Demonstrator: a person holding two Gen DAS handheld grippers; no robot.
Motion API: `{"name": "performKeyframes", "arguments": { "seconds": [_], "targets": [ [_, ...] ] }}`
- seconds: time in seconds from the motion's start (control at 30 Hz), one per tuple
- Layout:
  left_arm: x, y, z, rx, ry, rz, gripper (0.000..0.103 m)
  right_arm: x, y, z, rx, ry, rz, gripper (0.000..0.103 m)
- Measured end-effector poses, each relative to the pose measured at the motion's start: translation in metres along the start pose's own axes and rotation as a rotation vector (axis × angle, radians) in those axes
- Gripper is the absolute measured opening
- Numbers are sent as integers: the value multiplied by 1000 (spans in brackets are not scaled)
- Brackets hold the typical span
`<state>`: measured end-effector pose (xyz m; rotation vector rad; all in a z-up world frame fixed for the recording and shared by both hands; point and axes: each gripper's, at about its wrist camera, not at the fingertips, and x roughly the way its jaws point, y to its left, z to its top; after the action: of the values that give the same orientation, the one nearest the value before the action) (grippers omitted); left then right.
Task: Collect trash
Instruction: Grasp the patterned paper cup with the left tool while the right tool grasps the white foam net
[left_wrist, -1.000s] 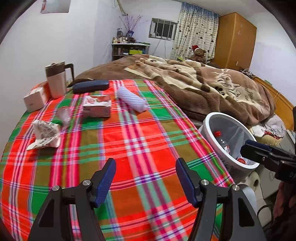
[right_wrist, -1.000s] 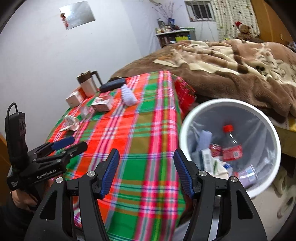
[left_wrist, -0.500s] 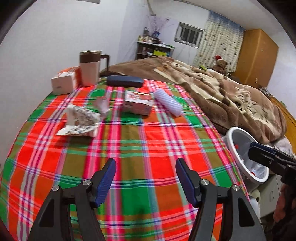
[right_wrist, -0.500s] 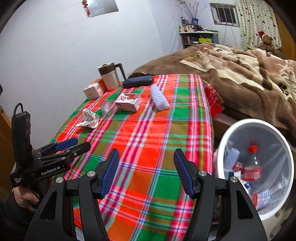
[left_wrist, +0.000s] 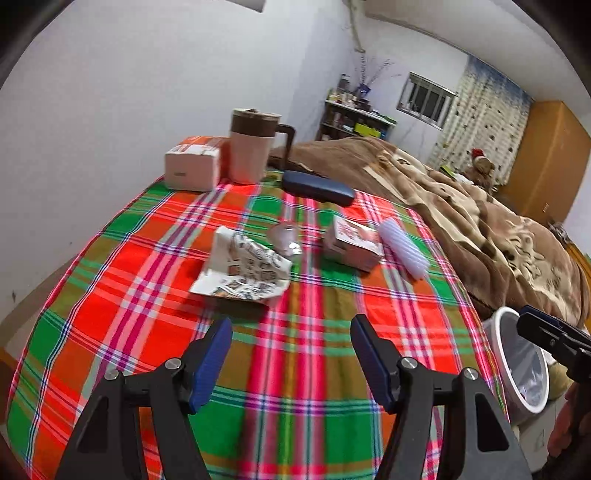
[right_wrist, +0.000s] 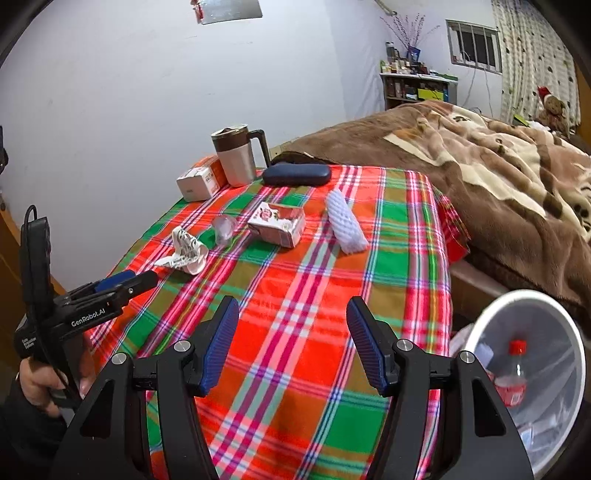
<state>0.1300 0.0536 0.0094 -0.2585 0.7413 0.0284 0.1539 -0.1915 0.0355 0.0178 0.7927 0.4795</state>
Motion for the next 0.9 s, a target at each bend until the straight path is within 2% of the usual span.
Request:
{"name": "performKeyframes", "arguments": {
  "seconds": [0.23, 0.4, 0.6, 0.7, 0.83, 0.9],
  "targets": [
    [21, 22, 3, -93, 32, 29, 66, 23, 0, 10, -1, 15, 1, 62],
    [31, 40, 7, -196, 9, 50, 66, 41, -5, 14, 3, 33, -8, 62],
    [57, 49, 11, -272, 54, 45, 66, 66, -18, 21, 29, 52, -24, 62],
    [68, 53, 12, -310, 68, 47, 61, 78, -23, 25, 31, 63, -34, 62],
    [81, 53, 16, -303, 83, 75, 40, 96, -31, 31, 34, 81, -53, 62],
    [85, 54, 18, -303, 88, 80, 33, 104, -36, 33, 38, 87, -64, 62]
  ]
}}
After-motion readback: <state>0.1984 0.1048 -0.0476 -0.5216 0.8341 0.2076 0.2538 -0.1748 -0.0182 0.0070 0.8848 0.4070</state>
